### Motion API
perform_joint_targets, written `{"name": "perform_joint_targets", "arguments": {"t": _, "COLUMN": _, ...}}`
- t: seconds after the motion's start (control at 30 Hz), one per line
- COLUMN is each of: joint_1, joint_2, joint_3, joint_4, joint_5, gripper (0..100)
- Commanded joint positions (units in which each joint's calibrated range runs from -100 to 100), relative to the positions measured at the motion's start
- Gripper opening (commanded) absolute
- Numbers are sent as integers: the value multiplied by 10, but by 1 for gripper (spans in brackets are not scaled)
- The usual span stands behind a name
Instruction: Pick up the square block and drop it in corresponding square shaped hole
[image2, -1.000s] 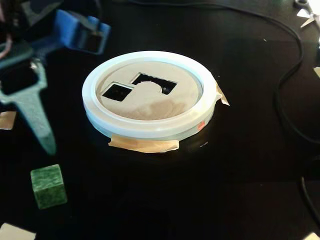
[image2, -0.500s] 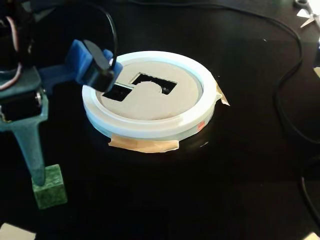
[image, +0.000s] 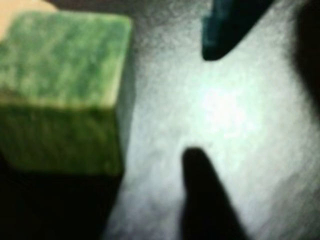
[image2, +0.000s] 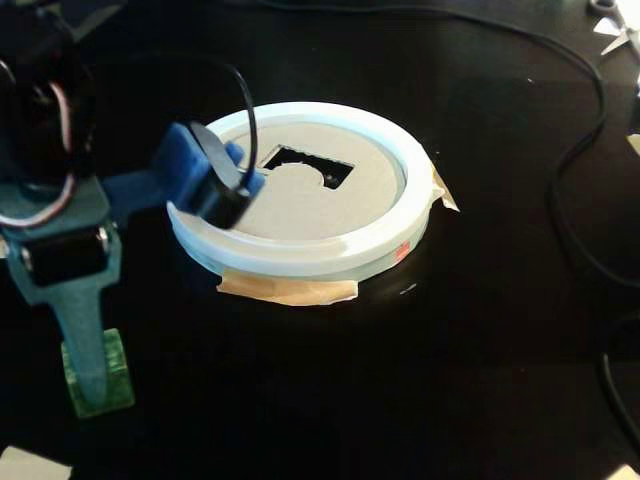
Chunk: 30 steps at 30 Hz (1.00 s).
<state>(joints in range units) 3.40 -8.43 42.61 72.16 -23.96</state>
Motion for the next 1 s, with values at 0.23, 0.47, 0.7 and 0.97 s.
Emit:
{"name": "perform_joint_targets", "arguments": {"t": 0.23, "joint_1": 8, "joint_2": 25, "joint_3": -47, "joint_4": -34, "joint_5": 0, "gripper": 82}}
{"name": "perform_joint_targets", "arguments": {"t": 0.47, "joint_1": 8, "joint_2": 25, "joint_3": -48, "joint_4": -34, "joint_5": 0, "gripper": 50}}
{"name": "perform_joint_targets", "arguments": {"t": 0.7, "joint_1": 10, "joint_2": 24, "joint_3": -48, "joint_4": -34, "joint_5": 0, "gripper": 37}}
{"name": "perform_joint_targets", "arguments": {"t": 0.97, "joint_1": 8, "joint_2": 15, "joint_3": -48, "joint_4": -34, "joint_5": 0, "gripper": 37}}
